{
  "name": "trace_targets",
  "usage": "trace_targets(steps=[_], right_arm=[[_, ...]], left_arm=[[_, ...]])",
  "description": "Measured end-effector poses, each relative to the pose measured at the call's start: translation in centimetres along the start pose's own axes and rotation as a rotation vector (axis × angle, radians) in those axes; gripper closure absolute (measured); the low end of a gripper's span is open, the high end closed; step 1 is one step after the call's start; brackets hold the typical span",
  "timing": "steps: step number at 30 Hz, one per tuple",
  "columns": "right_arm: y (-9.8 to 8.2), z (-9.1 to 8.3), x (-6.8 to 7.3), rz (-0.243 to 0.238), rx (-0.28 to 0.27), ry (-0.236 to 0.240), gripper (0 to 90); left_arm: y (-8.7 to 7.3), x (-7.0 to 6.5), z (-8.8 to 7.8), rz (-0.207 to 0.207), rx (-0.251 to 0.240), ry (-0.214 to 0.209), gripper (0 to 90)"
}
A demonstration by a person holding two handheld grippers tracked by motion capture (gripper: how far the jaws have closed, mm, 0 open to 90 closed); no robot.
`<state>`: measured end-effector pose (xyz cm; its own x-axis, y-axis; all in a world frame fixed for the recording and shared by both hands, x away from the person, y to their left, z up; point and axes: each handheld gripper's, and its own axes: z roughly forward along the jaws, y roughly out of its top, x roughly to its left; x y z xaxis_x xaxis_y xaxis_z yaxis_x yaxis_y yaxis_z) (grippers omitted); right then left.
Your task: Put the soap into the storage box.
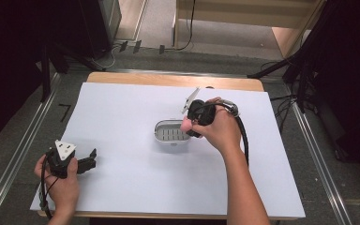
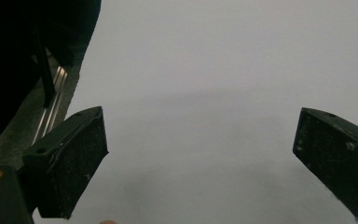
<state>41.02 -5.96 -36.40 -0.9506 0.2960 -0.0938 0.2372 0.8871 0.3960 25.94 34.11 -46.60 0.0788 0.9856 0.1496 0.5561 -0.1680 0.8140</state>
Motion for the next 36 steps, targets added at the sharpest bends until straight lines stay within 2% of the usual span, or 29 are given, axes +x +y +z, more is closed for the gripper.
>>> trace_targets(steps=[4,5,11,24,30,36], right_arm=[[0.7,0.2,0.2,-0.005,0.003,0.008,38.9],[0.8,0.3,0.1,-0.023,-0.002,0.007,39.0],[1.4,0.5,0.1,-0.028,-0.005,0.014,38.9],[3.2,1.3,0.4,-0.091,-0.011,0.025,38.9],[3.8,2.1,0.6,-0.132,-0.006,0.049,38.9],[4.3,2.7,0.9,-0.144,-0.006,0.059,38.9]], left_arm=[[0.0,0.0,0.0,-0.001,0.000,0.000,3.5],[0.0,0.0,0.0,-0.002,0.001,0.000,3.5],[0.0,0.0,0.0,-0.001,0.001,0.000,3.5],[0.0,0.0,0.0,0.002,0.003,0.000,3.5],[0.0,0.0,0.0,0.000,0.002,0.000,3.6],[0.0,0.0,0.0,0.002,0.004,-0.001,3.5]])
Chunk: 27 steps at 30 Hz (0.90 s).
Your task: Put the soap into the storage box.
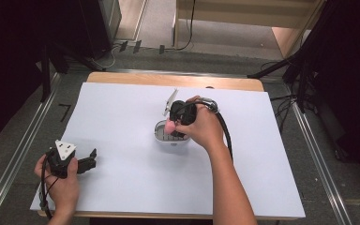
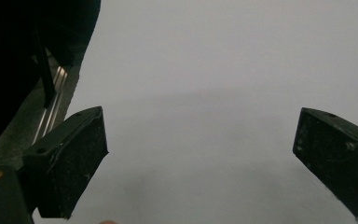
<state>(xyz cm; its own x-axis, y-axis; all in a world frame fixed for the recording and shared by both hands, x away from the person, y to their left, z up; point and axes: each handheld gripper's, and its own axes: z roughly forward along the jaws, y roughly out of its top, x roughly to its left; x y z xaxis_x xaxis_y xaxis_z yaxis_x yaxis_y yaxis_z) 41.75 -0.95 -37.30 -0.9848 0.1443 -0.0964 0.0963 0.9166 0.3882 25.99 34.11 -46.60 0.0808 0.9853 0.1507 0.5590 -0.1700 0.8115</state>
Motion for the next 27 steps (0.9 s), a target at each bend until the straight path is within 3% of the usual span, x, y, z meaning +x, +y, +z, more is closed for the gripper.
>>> trace_targets(steps=[10,27], right_arm=[[1.0,1.2,0.2,-0.037,0.020,0.015,38.9],[0.6,1.9,-0.2,-0.055,0.057,0.026,38.9]], left_arm=[[0.0,0.0,0.0,-0.004,0.000,-0.003,3.5],[0.0,0.0,0.1,-0.003,-0.001,-0.004,3.5]])
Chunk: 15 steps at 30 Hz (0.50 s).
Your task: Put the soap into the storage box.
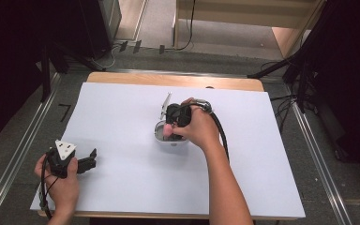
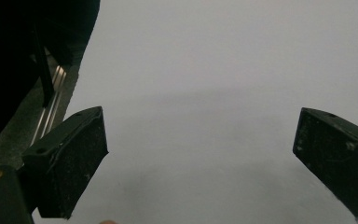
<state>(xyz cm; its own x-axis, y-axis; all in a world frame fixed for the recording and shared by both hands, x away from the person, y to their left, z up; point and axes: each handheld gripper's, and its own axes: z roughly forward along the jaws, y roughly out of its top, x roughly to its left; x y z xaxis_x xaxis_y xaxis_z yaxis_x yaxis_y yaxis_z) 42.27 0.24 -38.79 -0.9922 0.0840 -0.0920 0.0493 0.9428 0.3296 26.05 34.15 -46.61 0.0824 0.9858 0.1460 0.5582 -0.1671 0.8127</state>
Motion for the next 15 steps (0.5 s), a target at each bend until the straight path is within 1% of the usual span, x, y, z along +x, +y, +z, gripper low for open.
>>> trace_targets(steps=[2,4,6,7,9,12,13,15], right_arm=[[0.0,0.0,-0.1,0.007,0.000,0.000,38.9],[-0.1,0.0,0.0,0.032,-0.010,0.012,38.8],[-0.1,0.1,-0.1,0.030,-0.003,0.020,38.8],[-0.1,0.2,-0.1,0.035,-0.001,0.032,38.8],[-0.3,0.3,-0.2,0.044,-0.012,0.034,39.0],[-0.7,-0.3,-0.3,0.071,-0.074,0.038,39.7],[-0.9,-0.4,-0.2,0.081,-0.081,0.041,39.6],[-1.1,-0.7,-0.1,0.091,-0.071,0.036,38.9]], left_arm=[[0.0,0.0,0.0,-0.001,0.001,0.001,3.5],[0.0,0.0,0.0,-0.003,0.002,0.000,3.5],[0.0,0.0,0.0,-0.004,0.003,0.000,3.5],[0.0,0.0,0.0,-0.004,0.003,0.000,3.5],[0.0,0.1,0.0,-0.004,0.002,0.000,3.5],[0.0,0.1,0.0,-0.005,0.002,-0.001,3.5],[0.0,0.1,0.0,-0.004,0.002,0.000,3.5],[0.0,0.1,0.0,-0.005,0.003,0.000,3.5]])
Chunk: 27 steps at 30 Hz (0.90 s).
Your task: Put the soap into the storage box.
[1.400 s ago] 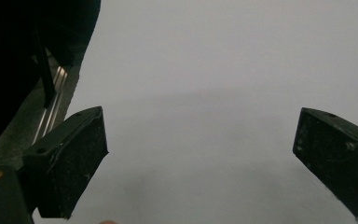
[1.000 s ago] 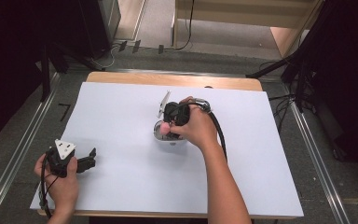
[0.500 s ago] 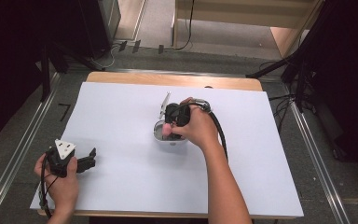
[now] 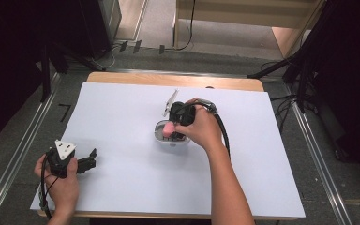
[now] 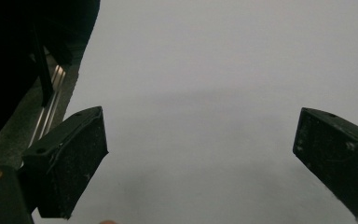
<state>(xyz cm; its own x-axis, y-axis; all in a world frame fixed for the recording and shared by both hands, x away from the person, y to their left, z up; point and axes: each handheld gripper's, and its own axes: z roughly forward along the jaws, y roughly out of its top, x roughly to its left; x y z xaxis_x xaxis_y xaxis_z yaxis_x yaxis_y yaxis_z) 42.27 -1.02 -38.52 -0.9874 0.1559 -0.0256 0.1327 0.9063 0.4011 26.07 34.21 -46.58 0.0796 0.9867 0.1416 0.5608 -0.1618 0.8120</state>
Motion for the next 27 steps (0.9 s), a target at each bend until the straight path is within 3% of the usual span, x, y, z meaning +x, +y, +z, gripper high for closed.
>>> trace_targets(steps=[3,7,16,20,27], right_arm=[[-0.4,-0.3,0.1,0.023,-0.016,-0.007,36.7],[-1.4,-0.9,0.1,0.094,-0.072,0.001,30.3],[-4.0,-1.5,0.7,0.191,-0.165,-0.081,13.8],[-5.3,-2.1,1.0,0.229,-0.214,-0.094,14.0],[-7.1,-2.9,1.3,0.261,-0.229,-0.144,12.1]], left_arm=[[0.0,0.0,0.0,-0.001,0.000,-0.001,3.5],[0.0,0.0,0.0,0.000,0.000,0.001,3.5],[0.0,0.0,0.0,0.003,0.000,0.000,3.5],[0.0,-0.1,0.0,0.004,-0.003,0.002,3.5],[0.0,-0.1,0.0,0.005,-0.001,0.002,3.5]])
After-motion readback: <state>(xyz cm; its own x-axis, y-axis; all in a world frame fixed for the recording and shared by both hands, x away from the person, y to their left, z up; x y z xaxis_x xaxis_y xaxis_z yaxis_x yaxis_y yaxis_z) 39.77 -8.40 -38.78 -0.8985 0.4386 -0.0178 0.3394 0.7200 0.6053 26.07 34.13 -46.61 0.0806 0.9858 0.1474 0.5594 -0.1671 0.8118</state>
